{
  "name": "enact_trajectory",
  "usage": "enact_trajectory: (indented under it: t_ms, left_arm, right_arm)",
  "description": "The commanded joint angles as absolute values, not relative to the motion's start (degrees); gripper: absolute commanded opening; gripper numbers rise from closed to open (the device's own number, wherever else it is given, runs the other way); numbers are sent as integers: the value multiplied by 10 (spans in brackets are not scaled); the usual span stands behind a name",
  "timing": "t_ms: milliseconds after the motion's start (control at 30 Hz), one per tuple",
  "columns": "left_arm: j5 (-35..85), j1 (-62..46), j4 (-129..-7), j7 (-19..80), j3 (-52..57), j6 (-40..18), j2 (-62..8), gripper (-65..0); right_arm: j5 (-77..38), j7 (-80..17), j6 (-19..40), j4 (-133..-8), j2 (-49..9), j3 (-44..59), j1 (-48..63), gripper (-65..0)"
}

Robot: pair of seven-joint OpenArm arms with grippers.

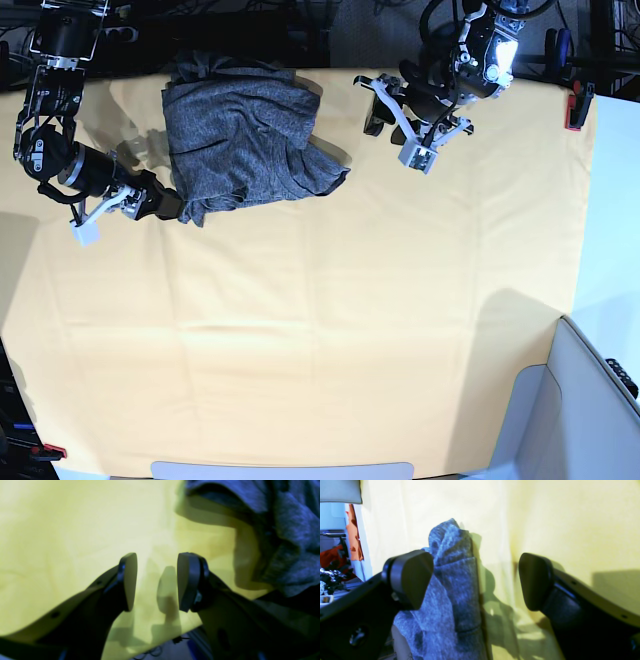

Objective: Fold the T-shirt properly
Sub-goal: 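Grasp opposite sides of the grey shirt with both grippers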

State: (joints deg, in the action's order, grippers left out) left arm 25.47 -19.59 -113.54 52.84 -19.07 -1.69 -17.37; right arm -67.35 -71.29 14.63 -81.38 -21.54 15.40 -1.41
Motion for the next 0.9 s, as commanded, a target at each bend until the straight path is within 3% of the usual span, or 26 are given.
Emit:
enact_trajectory:
  t_ms: [0,267,533,733,867]
  left_arm:
    - [258,-199,-1148,545,-190,-19,-171,-389]
    - [284,-197,-1148,622,-214,-83,-128,-364]
    - [464,-164,-1146,667,-206,-87,-127,-354]
    - [576,-142,-1132,684,-157,-87,-126,-354]
    - [583,-131,-1081,679,-153,-87,-125,-354]
  right_arm:
    - [-660,-735,144,-814,-213,148,-14,-79]
    - [-658,-732,144,-815,-207,107,-21,-87]
    - [-593,-729,144,-815,-192,110,-22,-365]
    - [-580,-729,144,-815,-179,110,-22,-377]
    - [-580,-729,144,-816,-178,110,-22,-377]
